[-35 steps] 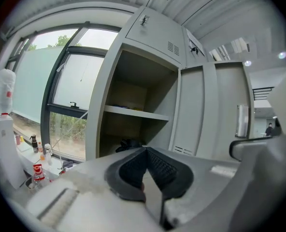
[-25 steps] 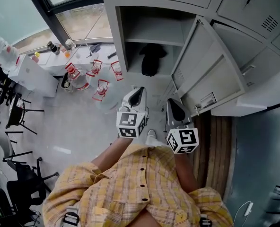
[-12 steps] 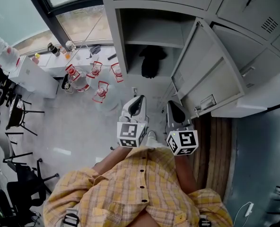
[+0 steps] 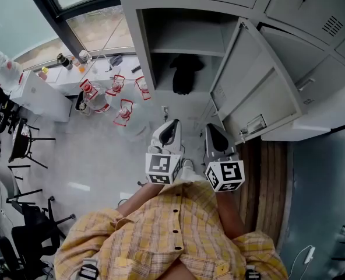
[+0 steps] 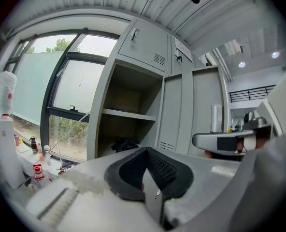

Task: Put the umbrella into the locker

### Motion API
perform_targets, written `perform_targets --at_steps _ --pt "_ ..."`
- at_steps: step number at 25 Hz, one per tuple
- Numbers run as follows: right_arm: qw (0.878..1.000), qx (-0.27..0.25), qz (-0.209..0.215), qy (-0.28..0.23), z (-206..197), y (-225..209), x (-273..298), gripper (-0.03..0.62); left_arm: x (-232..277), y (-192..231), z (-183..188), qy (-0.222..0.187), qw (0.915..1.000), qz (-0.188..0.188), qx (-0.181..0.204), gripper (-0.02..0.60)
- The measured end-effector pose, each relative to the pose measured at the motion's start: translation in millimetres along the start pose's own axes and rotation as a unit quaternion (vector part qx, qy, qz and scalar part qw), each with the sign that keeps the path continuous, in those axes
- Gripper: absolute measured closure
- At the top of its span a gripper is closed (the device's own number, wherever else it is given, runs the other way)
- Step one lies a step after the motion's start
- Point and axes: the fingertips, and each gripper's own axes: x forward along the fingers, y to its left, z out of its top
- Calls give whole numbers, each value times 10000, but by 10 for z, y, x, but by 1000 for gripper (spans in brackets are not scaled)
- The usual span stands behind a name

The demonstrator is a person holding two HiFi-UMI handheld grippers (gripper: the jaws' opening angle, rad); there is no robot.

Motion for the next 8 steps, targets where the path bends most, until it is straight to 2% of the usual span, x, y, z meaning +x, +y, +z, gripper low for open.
perform_targets --at_steps 8 --pt "10000 63 -39 29 -28 -37 -9 597 23 -71 -59 75 9999 -64 -35 592"
